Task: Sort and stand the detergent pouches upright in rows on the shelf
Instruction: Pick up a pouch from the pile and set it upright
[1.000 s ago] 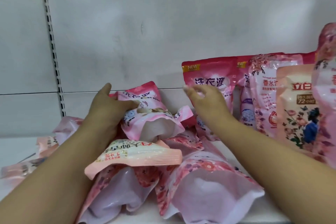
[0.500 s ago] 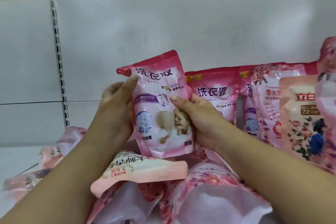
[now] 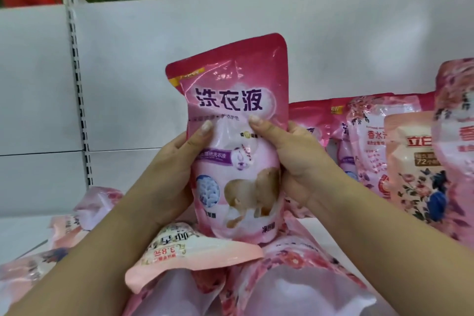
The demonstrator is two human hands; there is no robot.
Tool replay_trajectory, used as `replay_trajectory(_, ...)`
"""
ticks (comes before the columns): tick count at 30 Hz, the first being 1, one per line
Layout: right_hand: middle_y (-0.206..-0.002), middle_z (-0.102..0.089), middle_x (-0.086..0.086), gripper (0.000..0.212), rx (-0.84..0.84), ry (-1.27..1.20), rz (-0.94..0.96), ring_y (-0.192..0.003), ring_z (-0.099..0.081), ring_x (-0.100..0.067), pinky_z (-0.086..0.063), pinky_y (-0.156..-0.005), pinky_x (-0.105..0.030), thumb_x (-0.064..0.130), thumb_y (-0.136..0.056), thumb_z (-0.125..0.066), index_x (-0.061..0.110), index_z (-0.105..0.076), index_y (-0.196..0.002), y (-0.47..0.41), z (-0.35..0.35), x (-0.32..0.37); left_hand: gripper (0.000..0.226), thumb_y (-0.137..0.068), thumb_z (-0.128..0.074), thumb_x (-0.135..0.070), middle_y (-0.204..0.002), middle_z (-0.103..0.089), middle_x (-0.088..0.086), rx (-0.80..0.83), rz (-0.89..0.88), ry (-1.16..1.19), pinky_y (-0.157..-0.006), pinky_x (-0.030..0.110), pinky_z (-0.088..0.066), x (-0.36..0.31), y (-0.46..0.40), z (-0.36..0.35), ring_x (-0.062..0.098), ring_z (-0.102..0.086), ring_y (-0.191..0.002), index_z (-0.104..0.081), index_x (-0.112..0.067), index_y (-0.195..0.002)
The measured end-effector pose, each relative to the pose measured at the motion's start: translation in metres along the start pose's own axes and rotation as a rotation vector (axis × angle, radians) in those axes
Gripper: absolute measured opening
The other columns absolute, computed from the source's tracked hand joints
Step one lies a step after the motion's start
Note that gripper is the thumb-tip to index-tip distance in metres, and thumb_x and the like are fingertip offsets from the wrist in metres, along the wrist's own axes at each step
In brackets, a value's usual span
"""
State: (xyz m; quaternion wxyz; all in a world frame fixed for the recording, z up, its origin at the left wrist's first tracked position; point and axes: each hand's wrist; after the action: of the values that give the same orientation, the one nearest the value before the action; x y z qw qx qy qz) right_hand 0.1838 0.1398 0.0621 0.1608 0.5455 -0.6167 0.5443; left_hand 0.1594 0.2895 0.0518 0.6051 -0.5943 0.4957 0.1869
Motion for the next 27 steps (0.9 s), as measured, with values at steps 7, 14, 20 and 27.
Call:
replay_trajectory(7,-0.061,-0.071,0.000,0.024,-0.258,0.119,0.285,-0.056,-0.068,-0.016,-0.059,-0.065,-0.035,0.020,-0.058,-0.075,0.015,-0.061,-0.076,-0.006,0.038,0.032,0.033,-0.067,-0.053,-0.032,-0.080,-0.074,0.007,-0.095,0.059,-0.195,-0.068,0.027,-0.057,0.001,-0.002,0.002,0.017,-0.071,-0.075,-0.064,-0.017,-0.095)
replay_trajectory(14,-0.073,-0.068,-0.008,0.026,-0.450,0.419,0.054,-0.072,-0.067,-0.028,-0.054,-0.081,-0.044,0.039,-0.070,-0.074,0.018,-0.061,-0.081,-0.007,0.084,0.002,0.031,-0.065,-0.057,-0.032,-0.070,-0.072,0.009,-0.018,0.144,-0.446,-0.064,0.022,-0.056,0.007,0.002,0.000,0.016,-0.070,-0.067,-0.068,-0.015,-0.088)
replay_trajectory(20,-0.085,-0.057,0.006,0.030,-0.521,0.532,0.039,-0.075,-0.056,-0.016,-0.046,-0.073,-0.021,0.049,-0.085,-0.054,0.021,-0.060,-0.094,-0.004,0.088,0.000,0.028,-0.070,-0.059,-0.032,-0.073,-0.073,0.007,0.084,0.287,-0.598,-0.064,0.020,-0.056,0.011,0.001,-0.005,0.014,-0.068,-0.069,-0.068,-0.014,-0.090)
replay_trajectory(27,-0.148,-0.029,-0.017,0.089,-0.656,0.707,-0.217,-0.136,-0.025,-0.038,-0.019,-0.112,-0.052,0.072,-0.080,-0.035,0.010,-0.028,-0.143,0.009,0.084,0.003,0.018,-0.083,-0.055,-0.030,-0.071,-0.072,-0.004,0.142,0.254,-0.697,-0.073,0.017,-0.050,0.016,0.000,-0.008,0.007,-0.064,-0.073,-0.068,-0.018,-0.085)
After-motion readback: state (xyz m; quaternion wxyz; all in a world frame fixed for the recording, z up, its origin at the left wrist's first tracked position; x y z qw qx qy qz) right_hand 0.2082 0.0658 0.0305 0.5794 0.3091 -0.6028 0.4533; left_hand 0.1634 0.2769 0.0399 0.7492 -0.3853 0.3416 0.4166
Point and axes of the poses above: each hand's wrist, its own y-axis away from the middle knuckle, its own z-axis out of the back of the hand, x = y × z
